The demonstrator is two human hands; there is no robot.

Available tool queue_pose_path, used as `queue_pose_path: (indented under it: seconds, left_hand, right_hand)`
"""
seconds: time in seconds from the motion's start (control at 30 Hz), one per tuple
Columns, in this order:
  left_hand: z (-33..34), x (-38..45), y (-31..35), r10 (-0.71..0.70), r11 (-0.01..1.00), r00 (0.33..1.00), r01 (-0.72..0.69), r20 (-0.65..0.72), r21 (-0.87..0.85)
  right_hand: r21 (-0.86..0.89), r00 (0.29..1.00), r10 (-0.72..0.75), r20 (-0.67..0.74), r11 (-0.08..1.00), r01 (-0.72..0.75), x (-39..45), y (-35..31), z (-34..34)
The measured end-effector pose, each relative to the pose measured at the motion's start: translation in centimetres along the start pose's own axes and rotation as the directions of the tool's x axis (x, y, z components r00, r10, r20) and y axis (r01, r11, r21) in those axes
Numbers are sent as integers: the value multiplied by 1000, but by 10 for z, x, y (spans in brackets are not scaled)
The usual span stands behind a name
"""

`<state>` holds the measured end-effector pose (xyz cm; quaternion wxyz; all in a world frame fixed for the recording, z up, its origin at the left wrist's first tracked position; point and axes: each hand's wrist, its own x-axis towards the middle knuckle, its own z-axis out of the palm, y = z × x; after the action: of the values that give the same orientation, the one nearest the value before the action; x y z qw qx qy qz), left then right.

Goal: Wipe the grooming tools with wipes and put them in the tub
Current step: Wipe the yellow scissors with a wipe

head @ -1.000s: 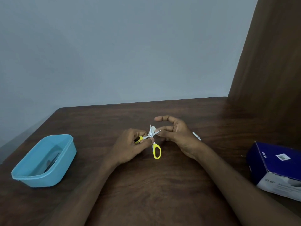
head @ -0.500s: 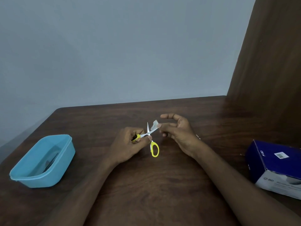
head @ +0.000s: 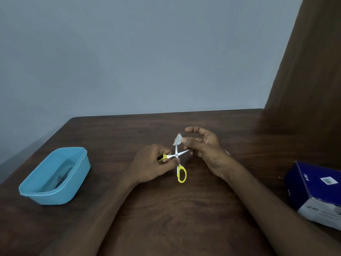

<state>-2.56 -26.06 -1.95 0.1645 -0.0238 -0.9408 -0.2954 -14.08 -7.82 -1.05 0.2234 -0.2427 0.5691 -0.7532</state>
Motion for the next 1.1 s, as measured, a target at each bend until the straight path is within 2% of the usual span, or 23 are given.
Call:
queue_pose_path:
  seconds: [0.07,0.1,0.17,0.23,0.3,0.37,0.47,0.53,0.63,0.77,0.9,0.97,1.03,1.1]
  left_hand:
    - [0,0,-1,-14,1000,1000,14,-8,16]
    - [0,0,-1,-23,1000,1000,23,-17,-2]
    - [1,1,-2,-57,996,996,52,-71,-75]
    - [0,2,-4,-100,989,984,82,-151,-119]
    - [1,3,-5,-126,988,972,105,-197,-110]
    - [4,5,-7,-122,991,973,108,-198,-80]
    - [6,6,-11,-94,995,976,97,-195,5]
    - [5,7,-10,-70,994,978,86,-197,72]
    - [5,6,-8,-59,993,981,76,-185,86]
    - [9,4,-12,-24,994,977,45,-211,95]
    - [8,6,-16,-23,992,974,51,-227,119]
    - [9,7,-15,-24,991,976,52,-216,122]
    - [10,5,-13,-24,989,976,55,-215,140]
    - [10,4,-11,-14,986,978,48,-210,157]
  right_hand:
    - [83,994,-21,-109,996,31,3,1,1]
    - [71,981,-72,-181,994,86,3,2,1]
    - [-99,913,-284,-294,959,266,4,3,-3]
    - [-294,822,-498,-277,858,421,1,2,-3]
    - [-394,790,-578,-207,788,474,-4,5,4]
    - [-474,797,-587,-139,746,467,-7,9,9]
    - [-625,744,-667,-45,600,499,-7,11,11]
    - [-664,750,-661,-6,563,492,-6,12,14]
    - [-705,759,-647,64,510,494,-8,14,18]
    - [-757,726,-679,109,416,503,-9,14,17]
    - [-788,709,-705,-24,449,420,-7,9,15]
    - [-763,698,-713,-57,483,430,-8,7,13]
    - [-731,710,-704,18,475,489,-11,8,15]
    - [-739,727,-674,133,421,526,-15,9,19]
